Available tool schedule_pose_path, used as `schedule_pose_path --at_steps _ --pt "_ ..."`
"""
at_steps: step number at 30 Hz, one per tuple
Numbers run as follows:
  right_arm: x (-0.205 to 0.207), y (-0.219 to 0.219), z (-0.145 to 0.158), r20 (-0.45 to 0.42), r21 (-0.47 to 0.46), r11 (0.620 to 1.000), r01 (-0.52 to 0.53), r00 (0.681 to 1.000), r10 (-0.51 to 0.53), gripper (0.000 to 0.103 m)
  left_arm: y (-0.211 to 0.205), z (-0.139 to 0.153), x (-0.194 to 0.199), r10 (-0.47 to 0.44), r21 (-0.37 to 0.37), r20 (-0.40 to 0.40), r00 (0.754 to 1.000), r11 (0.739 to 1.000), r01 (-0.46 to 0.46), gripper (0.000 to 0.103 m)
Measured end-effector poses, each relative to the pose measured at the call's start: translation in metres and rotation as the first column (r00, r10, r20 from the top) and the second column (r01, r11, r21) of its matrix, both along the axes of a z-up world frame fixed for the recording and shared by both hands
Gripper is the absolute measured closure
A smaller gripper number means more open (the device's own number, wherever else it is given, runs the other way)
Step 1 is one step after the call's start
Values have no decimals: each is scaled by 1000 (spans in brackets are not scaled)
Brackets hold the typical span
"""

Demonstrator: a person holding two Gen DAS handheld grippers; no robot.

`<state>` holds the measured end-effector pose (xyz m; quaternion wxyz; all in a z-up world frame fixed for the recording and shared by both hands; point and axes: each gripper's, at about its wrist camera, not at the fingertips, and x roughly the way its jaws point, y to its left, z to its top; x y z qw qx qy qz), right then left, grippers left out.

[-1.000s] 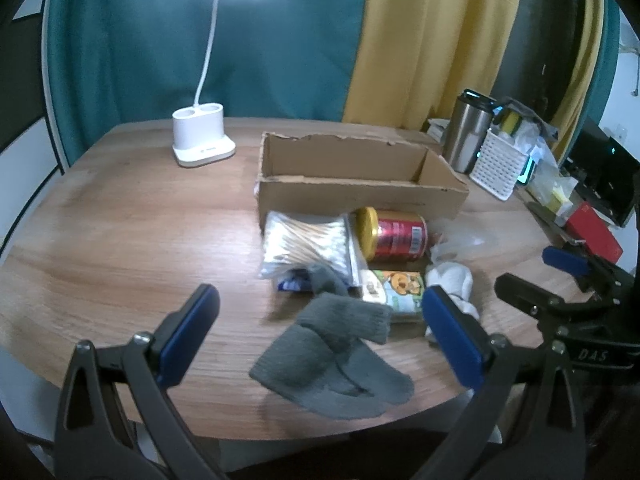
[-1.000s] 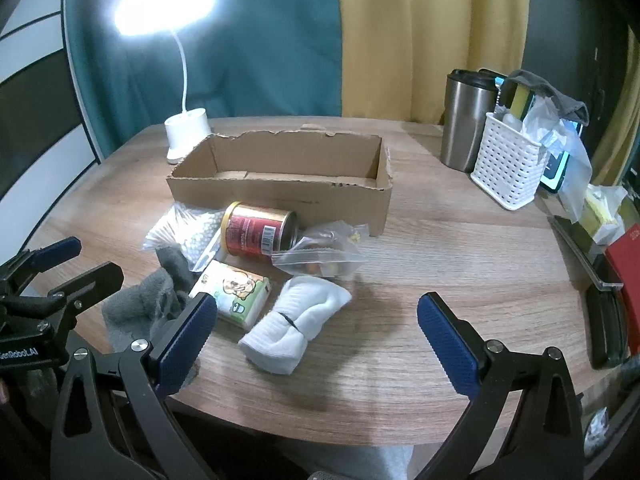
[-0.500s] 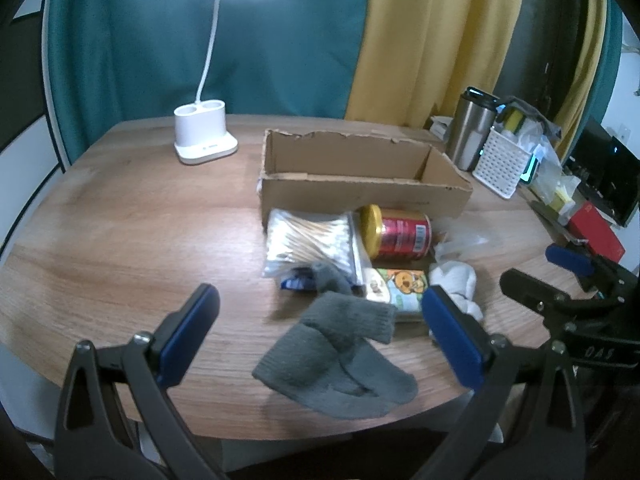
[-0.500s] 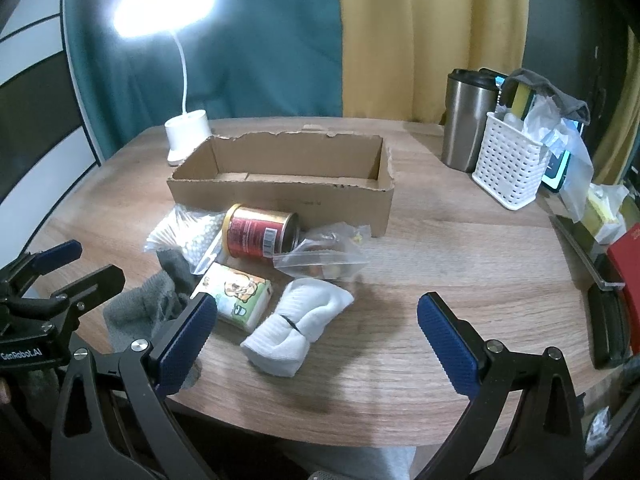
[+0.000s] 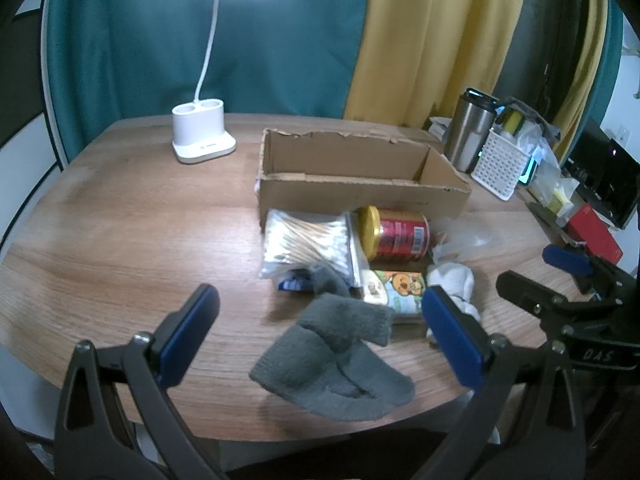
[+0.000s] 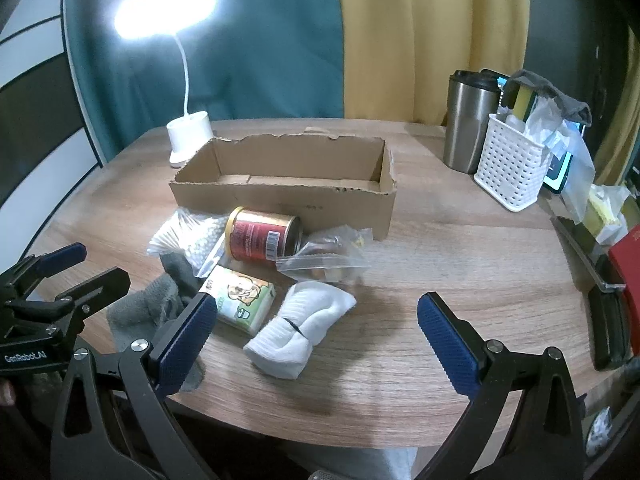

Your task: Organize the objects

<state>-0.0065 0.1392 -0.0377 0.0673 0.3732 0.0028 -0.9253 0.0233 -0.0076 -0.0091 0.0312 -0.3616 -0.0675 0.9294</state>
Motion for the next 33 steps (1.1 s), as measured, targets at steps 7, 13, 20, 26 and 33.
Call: schedule_pose_path --at_steps 7,13,20,26,33 --pt "-1 0 -1 5 1 1000 -3 1000 3 1 -1 -1 -1 2 1 1 1000 1000 -2 1" --pt "-1 0 -3 10 0 1000 -2 1000 2 1 -1 -1 -1 1 2 2 1000 1000 -1 1" --pt "-5 -1 -6 21 -7 1000 -4 1000 4 1 -3 -4 -5 1 4 12 1000 1000 -1 1" --pt "-11 -1 -11 38 -10 1000 -5 999 6 1 -3 -10 -9 0 5 29 1000 1000 0 1" --pt "-17 -1 -19 62 -14 1000 -3 998 4 1 -1 -19 -18 -6 4 57 998 1000 6 1"
